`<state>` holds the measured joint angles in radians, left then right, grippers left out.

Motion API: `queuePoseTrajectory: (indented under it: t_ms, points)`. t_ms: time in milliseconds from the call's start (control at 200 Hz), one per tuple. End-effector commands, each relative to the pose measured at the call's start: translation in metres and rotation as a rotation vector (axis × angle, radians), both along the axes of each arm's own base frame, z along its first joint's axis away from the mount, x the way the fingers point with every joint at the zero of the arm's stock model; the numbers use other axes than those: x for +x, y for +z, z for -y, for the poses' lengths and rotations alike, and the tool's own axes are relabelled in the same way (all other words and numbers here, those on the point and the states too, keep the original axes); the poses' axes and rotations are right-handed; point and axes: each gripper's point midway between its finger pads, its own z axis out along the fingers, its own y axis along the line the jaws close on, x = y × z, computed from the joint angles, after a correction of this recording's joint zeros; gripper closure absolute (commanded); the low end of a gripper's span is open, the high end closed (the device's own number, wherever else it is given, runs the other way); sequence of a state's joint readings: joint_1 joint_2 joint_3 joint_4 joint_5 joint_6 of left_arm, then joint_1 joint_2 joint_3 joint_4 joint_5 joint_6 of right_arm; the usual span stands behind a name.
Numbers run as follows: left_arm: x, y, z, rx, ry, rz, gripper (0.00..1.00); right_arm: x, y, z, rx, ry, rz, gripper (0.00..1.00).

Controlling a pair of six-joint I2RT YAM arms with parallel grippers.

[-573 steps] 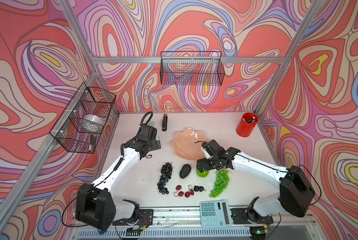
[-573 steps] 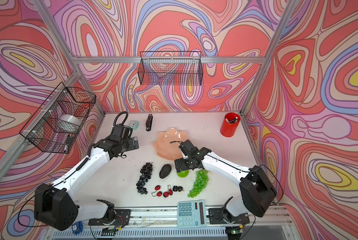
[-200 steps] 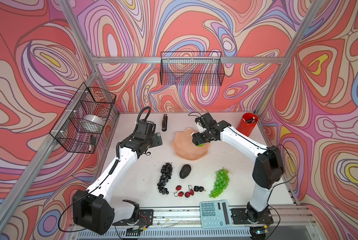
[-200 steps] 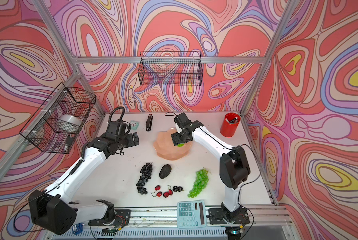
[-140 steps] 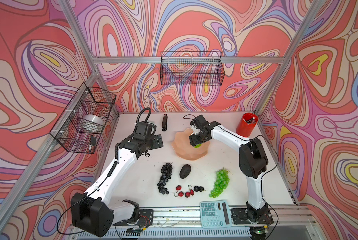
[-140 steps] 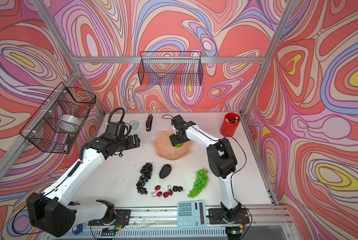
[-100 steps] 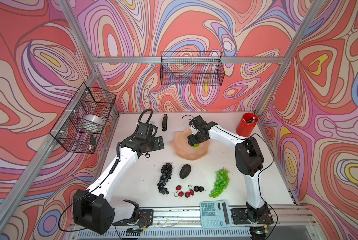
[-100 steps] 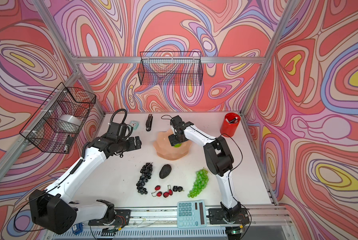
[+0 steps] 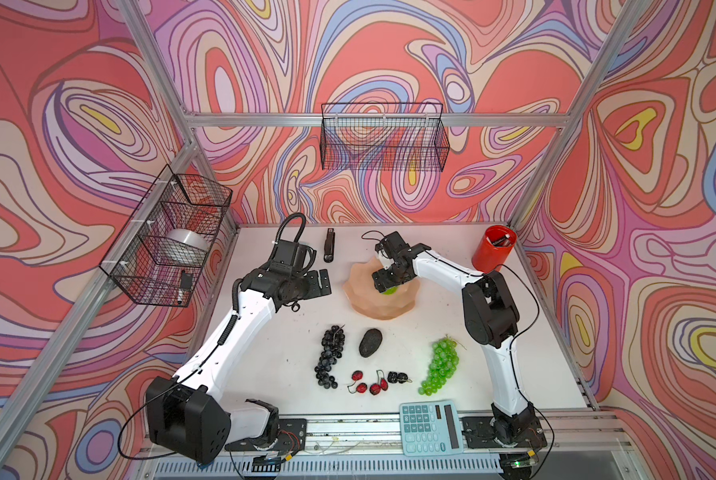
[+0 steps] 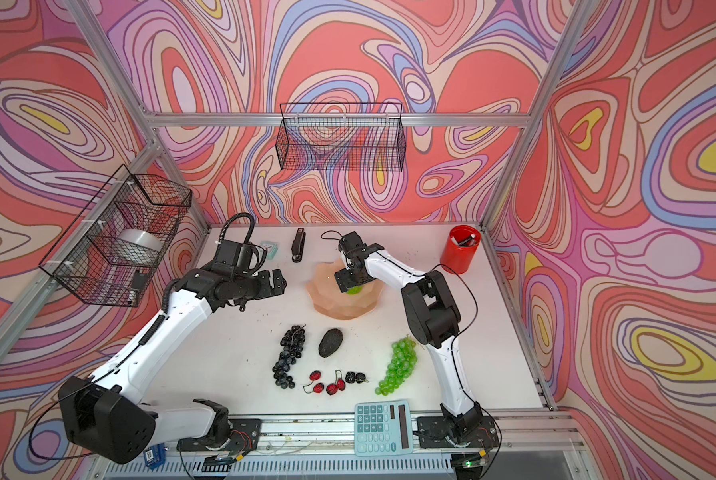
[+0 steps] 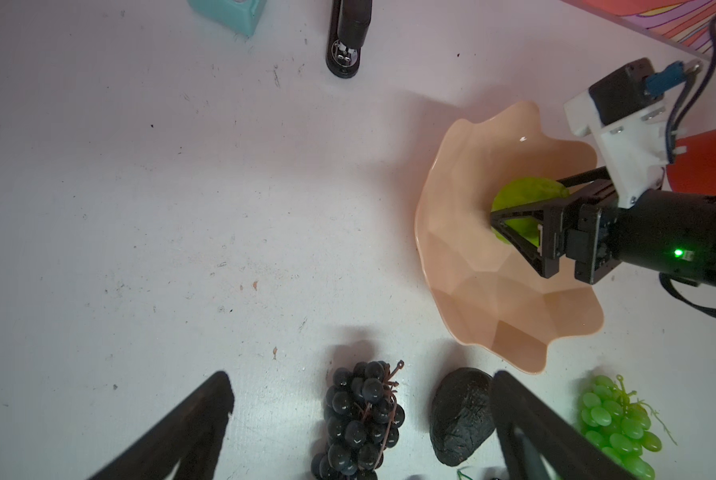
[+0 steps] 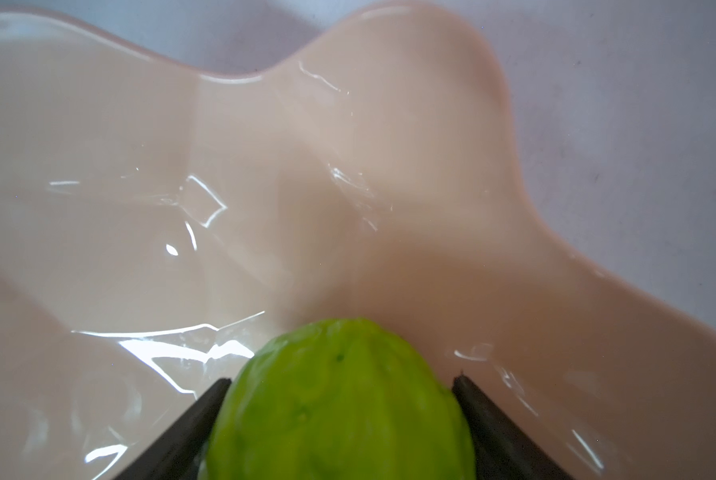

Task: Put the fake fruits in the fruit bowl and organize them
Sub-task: 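Lift the lime-green fruit with the right gripper and lower it into the peach bowl, then open the right gripper and withdraw it while the left gripper grasps the dark avocado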

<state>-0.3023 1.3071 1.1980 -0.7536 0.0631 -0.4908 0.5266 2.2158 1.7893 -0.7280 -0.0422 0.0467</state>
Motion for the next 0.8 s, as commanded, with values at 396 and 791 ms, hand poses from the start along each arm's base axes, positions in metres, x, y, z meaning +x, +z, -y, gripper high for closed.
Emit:
queuePoseTrajectory:
  t_ms: [396,791]
  points:
    - [-0.039,-0.025,0.042,-0.064,-0.202,-0.255,0.03,0.011,0.105,0.003,0.050,0.002,0.189,0.02]
    - [-0.105,-0.084,0.141,0.100,-0.624,-0.355,0.14,-0.056,0.158,0.042,0.135,-0.095,0.304,0.04]
